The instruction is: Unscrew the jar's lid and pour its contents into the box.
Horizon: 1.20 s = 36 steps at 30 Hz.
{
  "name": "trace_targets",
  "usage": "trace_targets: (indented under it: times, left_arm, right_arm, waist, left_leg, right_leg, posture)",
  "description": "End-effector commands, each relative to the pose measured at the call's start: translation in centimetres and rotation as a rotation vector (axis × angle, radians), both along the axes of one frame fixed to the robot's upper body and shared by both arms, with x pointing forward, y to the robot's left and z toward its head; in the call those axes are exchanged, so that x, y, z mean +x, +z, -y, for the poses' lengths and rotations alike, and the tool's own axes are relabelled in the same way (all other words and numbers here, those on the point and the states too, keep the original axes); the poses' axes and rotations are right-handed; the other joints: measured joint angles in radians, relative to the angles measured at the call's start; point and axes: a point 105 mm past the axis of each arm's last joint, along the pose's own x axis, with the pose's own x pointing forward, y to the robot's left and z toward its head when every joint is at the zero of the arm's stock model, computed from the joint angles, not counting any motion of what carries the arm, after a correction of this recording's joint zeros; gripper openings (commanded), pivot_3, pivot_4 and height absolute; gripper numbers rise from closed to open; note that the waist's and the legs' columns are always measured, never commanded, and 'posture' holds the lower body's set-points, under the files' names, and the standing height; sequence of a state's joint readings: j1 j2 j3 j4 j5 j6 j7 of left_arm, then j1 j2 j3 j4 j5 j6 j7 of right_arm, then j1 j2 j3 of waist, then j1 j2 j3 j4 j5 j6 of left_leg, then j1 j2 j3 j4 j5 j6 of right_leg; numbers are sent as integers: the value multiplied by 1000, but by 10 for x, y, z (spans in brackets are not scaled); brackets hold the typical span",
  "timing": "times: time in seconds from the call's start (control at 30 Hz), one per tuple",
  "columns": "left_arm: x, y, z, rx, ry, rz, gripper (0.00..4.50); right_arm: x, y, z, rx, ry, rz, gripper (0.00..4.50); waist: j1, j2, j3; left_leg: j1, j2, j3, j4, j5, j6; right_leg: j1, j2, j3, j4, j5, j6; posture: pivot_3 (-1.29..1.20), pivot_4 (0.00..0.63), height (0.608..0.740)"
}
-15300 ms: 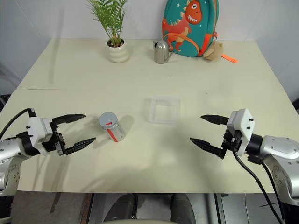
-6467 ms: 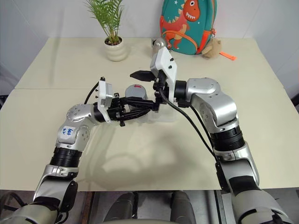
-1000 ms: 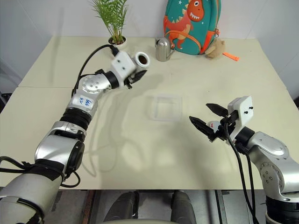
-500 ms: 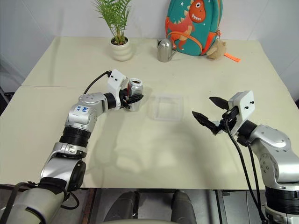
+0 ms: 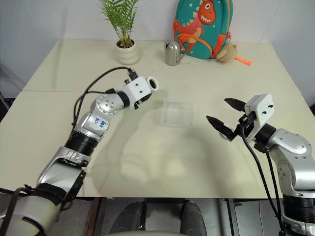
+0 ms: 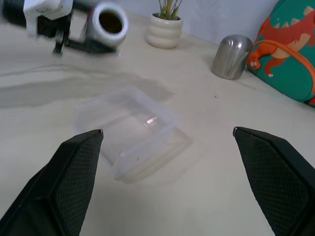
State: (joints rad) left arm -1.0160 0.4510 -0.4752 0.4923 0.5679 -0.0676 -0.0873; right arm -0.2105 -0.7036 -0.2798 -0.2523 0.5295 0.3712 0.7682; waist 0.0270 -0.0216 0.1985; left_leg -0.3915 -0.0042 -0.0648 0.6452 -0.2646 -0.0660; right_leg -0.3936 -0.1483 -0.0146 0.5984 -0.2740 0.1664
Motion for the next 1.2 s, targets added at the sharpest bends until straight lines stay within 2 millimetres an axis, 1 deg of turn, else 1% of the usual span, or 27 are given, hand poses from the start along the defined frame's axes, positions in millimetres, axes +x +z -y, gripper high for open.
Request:
trace_targets:
  times: [0.03, 0.07, 0.1, 0.2, 0.3, 0.43, 0.53, 0.63, 0.83, 0.93, 0.97, 1.03, 1.07, 1.1, 1.17, 1.2]
  left_arm:
    - [-27, 27, 49, 355, -173, 562, 1938]
    - [-29, 26, 54, 414, -196, 643, 1938]
    - [-29, 26, 57, 433, -203, 690, 1938]
    - [-26, 20, 61, 545, -222, 832, 1938]
    - [-21, 16, 62, 585, -229, 879, 1938]
    - [-19, 16, 66, 561, -215, 935, 1938]
    - [-17, 14, 66, 552, -190, 941, 1938]
    - [-15, 12, 65, 530, -182, 909, 1938]
    - [-13, 22, 54, 491, -171, 839, 1938]
    - [-14, 26, 42, 407, -189, 738, 1938]
    - [-13, 27, 37, 343, -198, 658, 1938]
    - [-11, 36, 21, 205, -174, 540, 1938]
    - [-7, 37, 12, 114, -160, 430, 1938]
    - [-6, 39, 5, 48, -152, 363, 1938]
    - [1, 36, -10, -176, -136, 125, 1938]
    - [5, 37, -20, -272, -115, 46, 1938]
  right_arm:
    - [-5, 10, -9, 20, 16, 46, 4457]
    - [-5, 10, -10, 25, 17, 45, 4457]
    - [-5, 10, -12, 28, 20, 45, 4457]
    - [-6, 11, -18, 49, 34, 44, 4457]
    - [-5, 12, -20, 62, 33, 47, 4457]
    - [-5, 14, -22, 88, 31, 55, 4457]
    - [-7, 14, -25, 105, 31, 58, 4457]
    - [-8, 13, -27, 117, 32, 58, 4457]
    - [-9, 12, -28, 124, 36, 54, 4457]
    - [-8, 12, -26, 121, 37, 51, 4457]
    - [-8, 11, -25, 120, 36, 49, 4457]
    - [-8, 10, -25, 115, 37, 45, 4457]
    - [-8, 9, -24, 112, 37, 43, 4457]
    - [-8, 9, -24, 109, 38, 41, 4457]
    - [-8, 7, -24, 96, 43, 34, 4457]
    - [-8, 6, -23, 86, 46, 31, 4457]
  waist:
    - [3, 0, 0]
    - [5, 0, 0]
    - [5, 0, 0]
    - [0, 0, 0]
    - [-6, 0, 0]
    - [-1, 0, 0]
    - [1, 0, 0]
    - [0, 0, 0]
    - [-4, 0, 0]
    - [-4, 0, 0]
    - [-4, 0, 0]
    - [-3, 0, 0]
    - [-3, 0, 0]
    - [-3, 0, 0]
    - [-4, 1, 0]
    - [-4, 1, 0]
  left_leg:
    - [0, 0, 0, -1, 0, 0]
    - [0, 0, 1, -1, 0, 0]
    - [0, -1, 1, -1, -1, 1]
    - [-1, -1, 2, -1, -2, 3]
    - [-2, -1, 3, -2, -2, 4]
    - [-4, -1, 4, -1, -3, 5]
    - [-5, -1, 4, -1, -4, 6]
    - [-6, -1, 4, 0, -4, 6]
    - [-6, -1, 4, 0, -4, 6]
    - [-6, 0, 4, 0, -4, 6]
    - [-6, 0, 4, 0, -4, 6]
    - [-6, 0, 4, 0, -4, 6]
    - [-6, 0, 4, 0, -4, 6]
    - [-6, 0, 4, 0, -4, 6]
    - [-6, 0, 5, 1, -4, 6]
    - [-6, 0, 5, 2, -4, 6]
  right_leg:
    - [0, 0, 0, -2, 1, 1]
    - [1, 0, 1, -4, 1, 2]
    - [2, 0, 1, -5, 2, 2]
    - [2, 0, 1, -5, 2, 3]
    - [-1, 0, 2, -3, 2, 3]
    - [-2, 0, 2, -4, 2, 3]
    - [-2, 0, 2, -4, 2, 4]
    - [-3, 0, 2, -4, 3, 4]
    - [-3, 0, 2, -4, 3, 4]
    - [-4, 0, 2, -4, 3, 4]
    - [-4, 0, 2, -4, 3, 4]
    - [-4, 0, 2, -4, 3, 4]
    - [-4, 0, 2, -4, 3, 4]
    - [-4, 0, 2, -4, 3, 4]
    - [-4, 0, 2, -4, 3, 4]
    - [-4, 0, 2, -3, 3, 4]
  posture:
    - [0, 150, 740]
    - [0, 150, 740]
    - [0, 150, 740]
    - [0, 150, 740]
    - [0, 150, 740]
    - [0, 150, 740]
    - [0, 150, 740]
    - [0, 150, 740]
    - [0, 150, 740]
    - [0, 150, 740]
    - [0, 150, 740]
    - [0, 150, 740]
    - [0, 150, 740]
    - [0, 150, 740]
    - [0, 150, 740]
    - [0, 150, 740]
